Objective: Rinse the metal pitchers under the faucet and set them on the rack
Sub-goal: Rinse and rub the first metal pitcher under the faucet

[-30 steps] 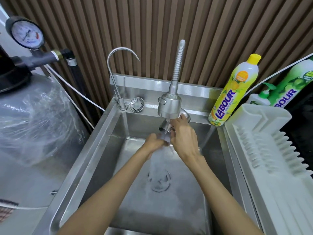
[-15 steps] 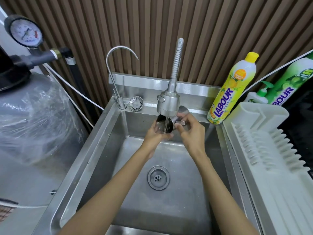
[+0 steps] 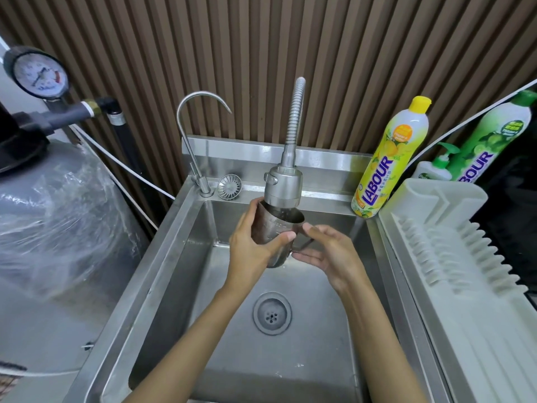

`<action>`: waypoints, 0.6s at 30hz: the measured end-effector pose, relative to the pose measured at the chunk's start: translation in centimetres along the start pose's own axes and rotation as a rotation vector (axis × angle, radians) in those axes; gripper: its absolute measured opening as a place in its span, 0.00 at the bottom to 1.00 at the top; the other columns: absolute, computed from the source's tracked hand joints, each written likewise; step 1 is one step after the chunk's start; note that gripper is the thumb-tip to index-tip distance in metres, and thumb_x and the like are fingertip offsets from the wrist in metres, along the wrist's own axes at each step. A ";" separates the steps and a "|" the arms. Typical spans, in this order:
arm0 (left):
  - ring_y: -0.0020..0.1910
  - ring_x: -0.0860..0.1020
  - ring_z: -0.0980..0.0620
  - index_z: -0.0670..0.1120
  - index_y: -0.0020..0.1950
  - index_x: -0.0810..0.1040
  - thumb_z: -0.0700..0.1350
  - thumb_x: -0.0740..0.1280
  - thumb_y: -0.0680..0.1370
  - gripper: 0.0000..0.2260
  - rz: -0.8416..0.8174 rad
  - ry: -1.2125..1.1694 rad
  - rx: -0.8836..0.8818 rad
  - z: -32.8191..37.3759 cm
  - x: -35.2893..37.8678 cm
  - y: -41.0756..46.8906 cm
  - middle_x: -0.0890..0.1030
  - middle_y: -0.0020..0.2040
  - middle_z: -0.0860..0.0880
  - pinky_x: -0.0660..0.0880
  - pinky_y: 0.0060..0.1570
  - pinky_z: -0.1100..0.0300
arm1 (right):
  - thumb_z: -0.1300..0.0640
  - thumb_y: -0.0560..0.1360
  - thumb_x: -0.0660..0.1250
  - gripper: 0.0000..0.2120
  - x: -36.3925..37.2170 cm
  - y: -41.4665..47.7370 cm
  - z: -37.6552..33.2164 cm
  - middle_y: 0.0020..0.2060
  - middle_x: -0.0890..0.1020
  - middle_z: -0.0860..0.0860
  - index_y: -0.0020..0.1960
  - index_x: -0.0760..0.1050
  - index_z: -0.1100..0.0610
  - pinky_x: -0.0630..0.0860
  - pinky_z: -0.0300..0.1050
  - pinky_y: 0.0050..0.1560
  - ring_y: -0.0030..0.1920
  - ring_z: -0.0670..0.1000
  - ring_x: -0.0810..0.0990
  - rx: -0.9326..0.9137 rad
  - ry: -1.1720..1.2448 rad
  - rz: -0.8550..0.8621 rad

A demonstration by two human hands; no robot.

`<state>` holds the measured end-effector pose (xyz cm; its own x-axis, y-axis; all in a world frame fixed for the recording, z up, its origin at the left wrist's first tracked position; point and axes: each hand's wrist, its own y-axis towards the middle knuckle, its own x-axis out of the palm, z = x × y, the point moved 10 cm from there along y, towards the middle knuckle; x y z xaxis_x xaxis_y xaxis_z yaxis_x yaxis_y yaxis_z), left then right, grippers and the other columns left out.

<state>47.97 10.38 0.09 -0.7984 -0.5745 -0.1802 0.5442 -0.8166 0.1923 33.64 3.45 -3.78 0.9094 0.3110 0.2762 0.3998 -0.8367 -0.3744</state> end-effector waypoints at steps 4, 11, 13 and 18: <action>0.59 0.78 0.55 0.53 0.63 0.72 0.54 0.78 0.61 0.32 -0.151 -0.095 -0.114 -2.0 1.4 0.4 0.81 0.58 0.53 0.72 0.64 0.50 | 0.65 0.72 0.69 0.09 -0.9 -1.0 -3.1 0.37 0.83 0.51 0.36 0.71 0.60 0.82 0.48 0.47 0.41 0.51 0.81 -0.258 -0.186 0.155; 0.61 0.72 0.68 0.65 0.61 0.68 0.34 0.75 0.65 0.36 -0.032 -0.142 -0.015 -0.3 0.3 1.0 0.75 0.59 0.66 0.67 0.61 0.71 | 0.68 0.74 0.64 0.12 1.3 -0.5 -3.3 0.54 0.82 0.53 0.36 0.67 0.57 0.75 0.43 0.60 0.58 0.50 0.80 -0.373 0.069 0.012; 0.59 0.68 0.75 0.67 0.61 0.64 0.34 0.76 0.65 0.38 -0.006 -0.040 0.081 1.8 -0.5 1.1 0.69 0.60 0.68 0.63 0.57 0.78 | 0.68 0.76 0.61 0.11 2.2 -0.1 -2.2 0.54 0.79 0.60 0.37 0.67 0.59 0.75 0.49 0.63 0.60 0.58 0.77 -0.270 0.262 -0.114; 0.61 0.68 0.58 0.62 0.66 0.62 0.43 0.78 0.64 0.38 0.057 0.082 0.057 2.6 -1.4 0.1 0.70 0.59 0.53 0.64 0.57 0.78 | 0.62 0.76 0.64 0.05 2.2 -0.2 -1.5 0.47 0.81 0.62 0.42 0.70 0.59 0.81 0.47 0.52 0.50 0.61 0.81 -0.159 0.148 -0.105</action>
<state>48.43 11.22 2.89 -0.7415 -0.6245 -0.2453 0.5709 -0.7793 0.2584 35.37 3.64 -1.81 0.8327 0.3401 0.4370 0.4573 -0.8674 -0.1963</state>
